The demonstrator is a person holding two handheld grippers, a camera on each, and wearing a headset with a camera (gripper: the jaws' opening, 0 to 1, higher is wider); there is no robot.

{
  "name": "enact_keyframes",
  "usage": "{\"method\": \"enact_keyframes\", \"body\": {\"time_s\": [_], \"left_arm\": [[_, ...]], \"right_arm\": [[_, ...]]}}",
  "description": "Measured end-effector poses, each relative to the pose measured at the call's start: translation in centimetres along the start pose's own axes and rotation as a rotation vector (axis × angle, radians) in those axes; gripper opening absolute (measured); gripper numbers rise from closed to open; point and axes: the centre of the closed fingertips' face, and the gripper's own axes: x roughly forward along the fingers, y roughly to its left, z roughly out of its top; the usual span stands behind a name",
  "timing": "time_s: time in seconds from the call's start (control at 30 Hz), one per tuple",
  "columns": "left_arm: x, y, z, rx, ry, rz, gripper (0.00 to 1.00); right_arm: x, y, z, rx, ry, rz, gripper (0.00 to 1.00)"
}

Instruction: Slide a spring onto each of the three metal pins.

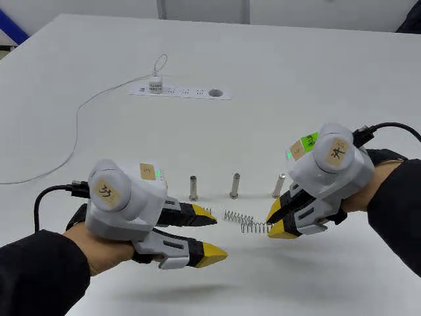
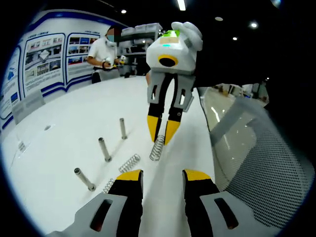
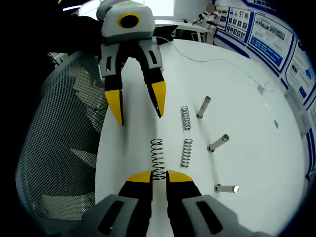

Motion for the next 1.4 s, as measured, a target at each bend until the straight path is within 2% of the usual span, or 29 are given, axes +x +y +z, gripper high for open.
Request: {"method": "enact_keyframes", "body": {"time_s": [0.17,0.3,0.5,0.7,0.87,1.1,1.4], "left_arm": [[0.4,-0.1,0.2,0.021,0.0,0.003,0.28],[0.4,0.1,0.2,0.033,-0.003,0.015,0.21],[0.5,-0.1,0.3,0.042,-0.004,0.015,0.19],[0.8,-0.1,-0.1,0.076,0.019,0.024,0.13],[0.8,-0.1,-0.4,0.089,0.04,0.024,0.12],[1.0,-0.1,-0.8,0.095,0.06,0.026,0.12],[1.1,-0.3,-0.6,0.109,0.049,0.023,0.11]], "right_arm": [[0.2,0.5,1.4,-0.021,-0.017,0.014,0.11],[0.5,0.8,1.8,-0.034,-0.015,0.024,0.11],[0.6,1.2,2.4,-0.052,-0.012,0.032,0.11],[0.4,1.5,2.9,-0.066,-0.008,0.032,0.11],[-0.1,1.5,3.3,-0.074,-0.006,0.024,0.11],[-0.8,1.8,4.8,-0.098,-0.029,0.01,0.11],[-1.4,2.3,7.4,-0.14,-0.07,-0.004,0.11]]}}
